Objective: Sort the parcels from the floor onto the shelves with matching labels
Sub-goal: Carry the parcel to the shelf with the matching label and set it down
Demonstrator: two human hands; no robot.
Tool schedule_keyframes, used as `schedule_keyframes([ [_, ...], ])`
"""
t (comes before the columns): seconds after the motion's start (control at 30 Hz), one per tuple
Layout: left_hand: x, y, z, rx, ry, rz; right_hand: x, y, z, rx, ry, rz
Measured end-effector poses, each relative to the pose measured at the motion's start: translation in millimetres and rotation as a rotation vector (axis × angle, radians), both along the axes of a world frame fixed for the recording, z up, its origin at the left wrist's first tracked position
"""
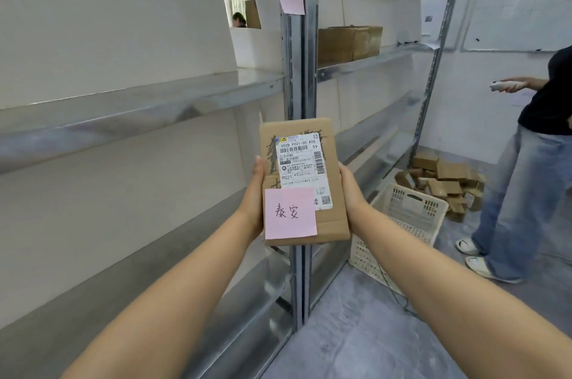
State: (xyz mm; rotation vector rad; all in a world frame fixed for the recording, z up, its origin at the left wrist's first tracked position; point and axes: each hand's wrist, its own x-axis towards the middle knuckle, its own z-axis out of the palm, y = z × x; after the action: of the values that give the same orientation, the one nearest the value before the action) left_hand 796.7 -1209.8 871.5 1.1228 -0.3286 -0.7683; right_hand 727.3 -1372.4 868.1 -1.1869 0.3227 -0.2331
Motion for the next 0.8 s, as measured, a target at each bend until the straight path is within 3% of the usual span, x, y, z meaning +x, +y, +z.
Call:
schedule_keyframes([
  [0.3, 28.0, -29.0, -14.5, 0.062, -0.081, 0.435, 52.9, -42.9, -0.9, -0.226, 0.071, 0.256],
  [0.53, 38.9, -30.5, -54.6, 0.065, 0.128, 0.797, 66.7, -67.5, -44.3, -0.221, 0.26, 0.407],
  [0.67, 57.3, -15.2, -86.7, 0.063, 0.268, 0.965, 69.1, -67.3, -74.6, -0.103, 0.345, 0.572],
  [0.8, 61.4, -18.1, -80.0, -0.039, 0.342, 1.072, 92.9, -57.5, -91.7, 0.182, 0.336, 0.594],
])
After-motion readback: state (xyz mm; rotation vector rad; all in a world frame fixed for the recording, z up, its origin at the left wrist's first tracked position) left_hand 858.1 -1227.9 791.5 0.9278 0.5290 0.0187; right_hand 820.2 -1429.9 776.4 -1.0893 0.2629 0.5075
